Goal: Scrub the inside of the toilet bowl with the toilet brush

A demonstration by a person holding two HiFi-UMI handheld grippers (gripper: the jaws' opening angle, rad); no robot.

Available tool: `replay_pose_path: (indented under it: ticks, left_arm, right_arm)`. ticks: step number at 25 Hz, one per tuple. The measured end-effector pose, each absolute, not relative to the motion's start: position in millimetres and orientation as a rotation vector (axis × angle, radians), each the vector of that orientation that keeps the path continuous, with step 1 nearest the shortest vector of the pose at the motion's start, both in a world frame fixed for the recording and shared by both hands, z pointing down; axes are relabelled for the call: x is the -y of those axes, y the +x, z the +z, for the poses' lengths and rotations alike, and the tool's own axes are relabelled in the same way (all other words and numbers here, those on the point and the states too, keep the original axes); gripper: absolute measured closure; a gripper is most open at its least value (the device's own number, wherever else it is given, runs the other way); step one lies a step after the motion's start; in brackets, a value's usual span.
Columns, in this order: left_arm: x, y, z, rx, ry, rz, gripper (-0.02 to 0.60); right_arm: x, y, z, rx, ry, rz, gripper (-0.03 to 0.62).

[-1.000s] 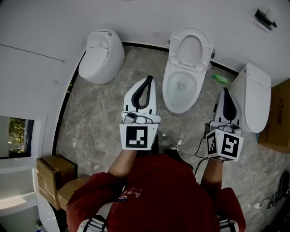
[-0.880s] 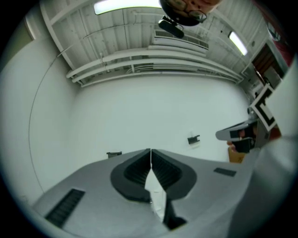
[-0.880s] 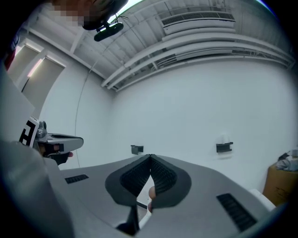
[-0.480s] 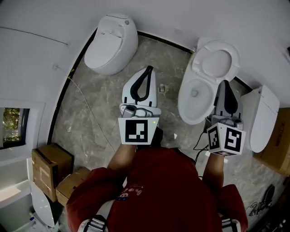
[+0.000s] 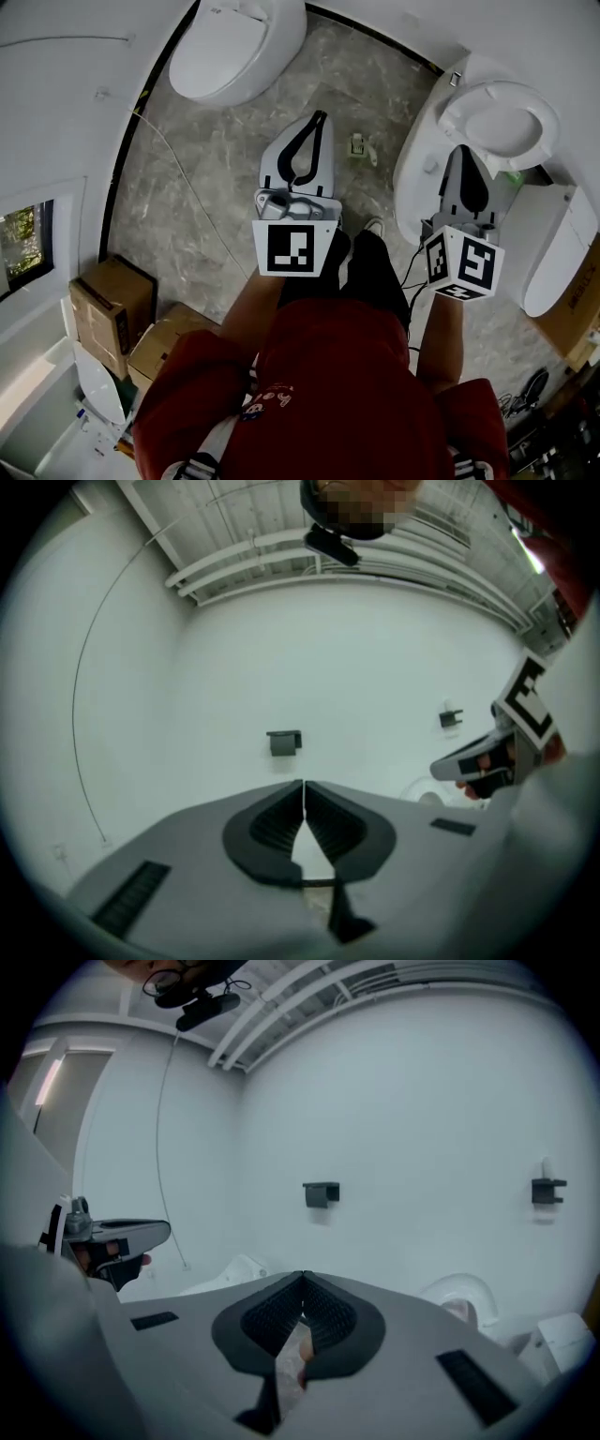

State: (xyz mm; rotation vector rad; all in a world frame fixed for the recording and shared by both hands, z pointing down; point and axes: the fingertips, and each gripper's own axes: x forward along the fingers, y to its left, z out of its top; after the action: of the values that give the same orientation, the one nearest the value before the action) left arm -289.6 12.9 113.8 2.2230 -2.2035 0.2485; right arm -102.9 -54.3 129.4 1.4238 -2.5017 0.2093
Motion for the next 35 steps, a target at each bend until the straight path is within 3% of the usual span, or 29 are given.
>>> replay_pose_path:
  ticks: [16,19,27,35]
  left_arm:
    - [63,-287,453,2.114,2.021,0.317,0.584]
    - [59,-283,506,2.058,1.992,0.378,0.584]
    - [32,-281,576,1.967,1.887,0.433,0.584]
    - [39,-281,590,1.945,1.867,0.445,0.584]
  right_arm:
    - [88,-137,552,2.081,1.09,0.69,0.594]
    - [73,-143,622,2.012,0.99,0.799,0.476]
    - [46,-156,748,1.794,0.835,0.878,0.36]
    - [38,-159,781,1.721,0.787,0.914,0.35]
